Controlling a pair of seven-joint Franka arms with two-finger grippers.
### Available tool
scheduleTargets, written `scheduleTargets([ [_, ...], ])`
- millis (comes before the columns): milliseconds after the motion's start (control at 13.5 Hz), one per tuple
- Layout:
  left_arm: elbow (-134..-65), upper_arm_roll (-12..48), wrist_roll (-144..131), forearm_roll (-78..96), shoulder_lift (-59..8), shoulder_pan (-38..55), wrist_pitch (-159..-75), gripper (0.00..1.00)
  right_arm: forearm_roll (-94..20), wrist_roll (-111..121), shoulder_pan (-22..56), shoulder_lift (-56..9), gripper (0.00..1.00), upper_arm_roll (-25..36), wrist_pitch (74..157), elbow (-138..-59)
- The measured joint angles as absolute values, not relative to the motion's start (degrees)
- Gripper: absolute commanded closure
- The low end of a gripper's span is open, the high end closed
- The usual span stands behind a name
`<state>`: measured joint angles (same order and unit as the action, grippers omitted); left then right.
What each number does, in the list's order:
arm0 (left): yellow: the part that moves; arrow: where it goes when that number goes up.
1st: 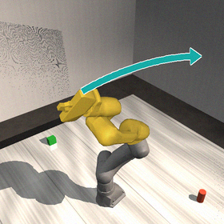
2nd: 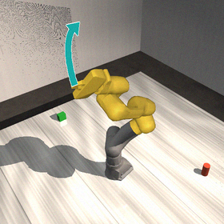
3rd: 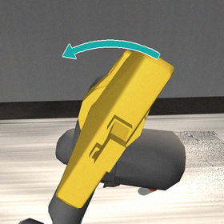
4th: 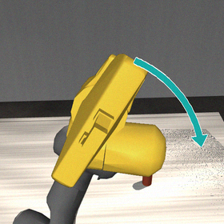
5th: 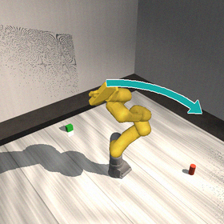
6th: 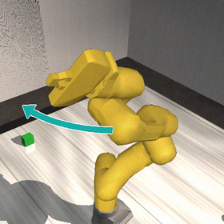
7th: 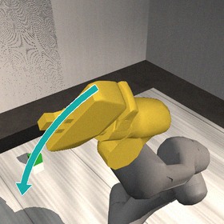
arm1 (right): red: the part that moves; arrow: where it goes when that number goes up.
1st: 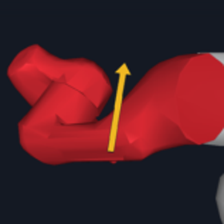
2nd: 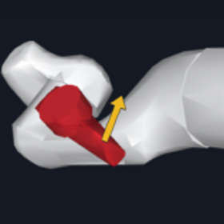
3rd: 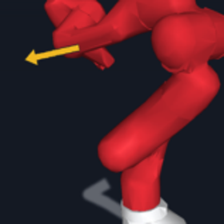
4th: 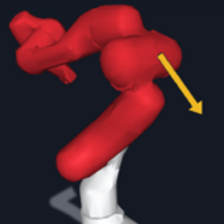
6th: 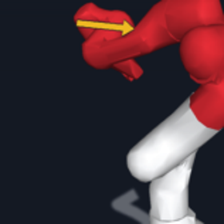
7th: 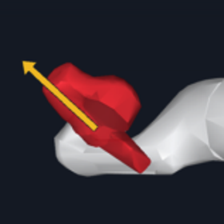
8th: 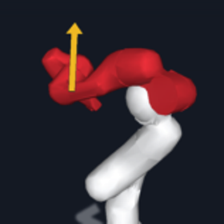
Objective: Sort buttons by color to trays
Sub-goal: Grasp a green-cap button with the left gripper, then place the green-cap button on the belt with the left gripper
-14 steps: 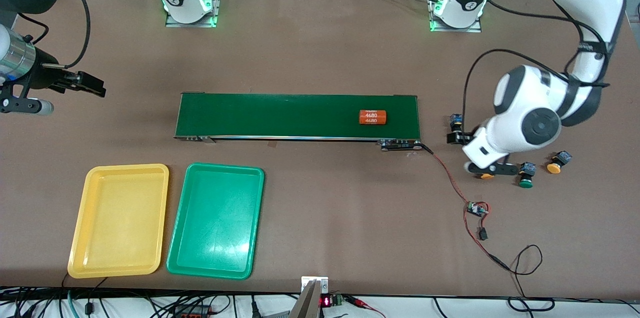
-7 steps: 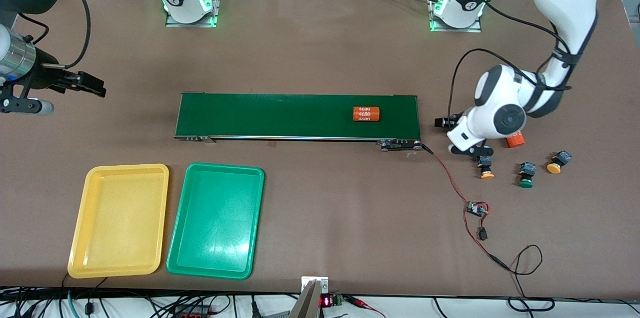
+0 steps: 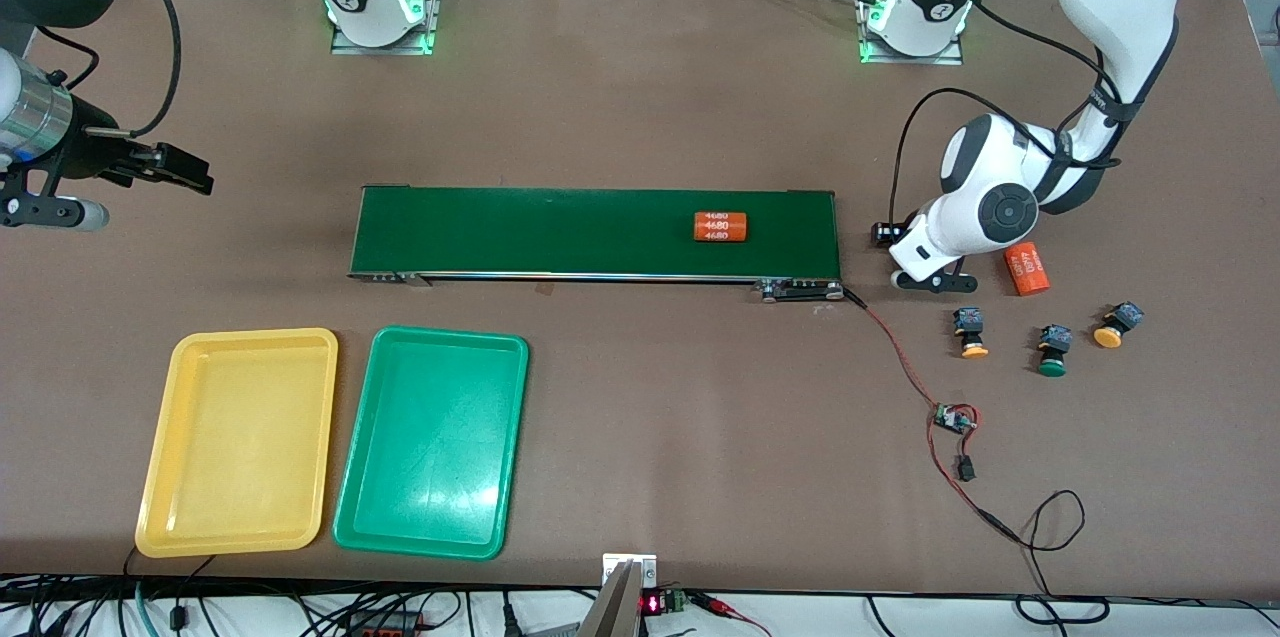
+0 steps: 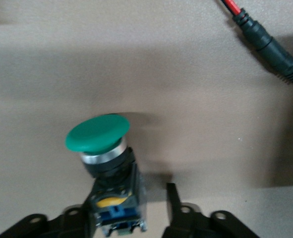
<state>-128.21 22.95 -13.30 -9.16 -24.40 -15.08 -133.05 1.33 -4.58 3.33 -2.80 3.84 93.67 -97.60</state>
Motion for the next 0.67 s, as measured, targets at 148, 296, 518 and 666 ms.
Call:
scheduleTargets([
  [148, -124.06, 23.07, -13.3, -9.16, -23.35, -15.08, -125.93, 0.96, 1.33, -4.58, 3.33, -2.8, 0.0, 3.84, 93.67, -97.6],
  [296, -117.83, 24.53, -13.28, -9.16, -22.38, -15.1, -117.3, 0.96, 1.32, -4.58, 3.34, -2.81, 0.0, 3.84, 93.66, -97.6],
  [518, -110.63, 31.35, -15.17, -9.13, -21.87, -14.86, -109.07, 0.93, 1.31, -4.58, 3.35, -2.81, 0.0, 3.84, 93.66, -97.6],
  [666, -109.88, 36.08, -18.92, -9.11, -22.01, -14.47, -108.28, 0.92, 1.31, -4.58, 3.35, -2.81, 0.0, 3.84, 93.66, -97.6],
])
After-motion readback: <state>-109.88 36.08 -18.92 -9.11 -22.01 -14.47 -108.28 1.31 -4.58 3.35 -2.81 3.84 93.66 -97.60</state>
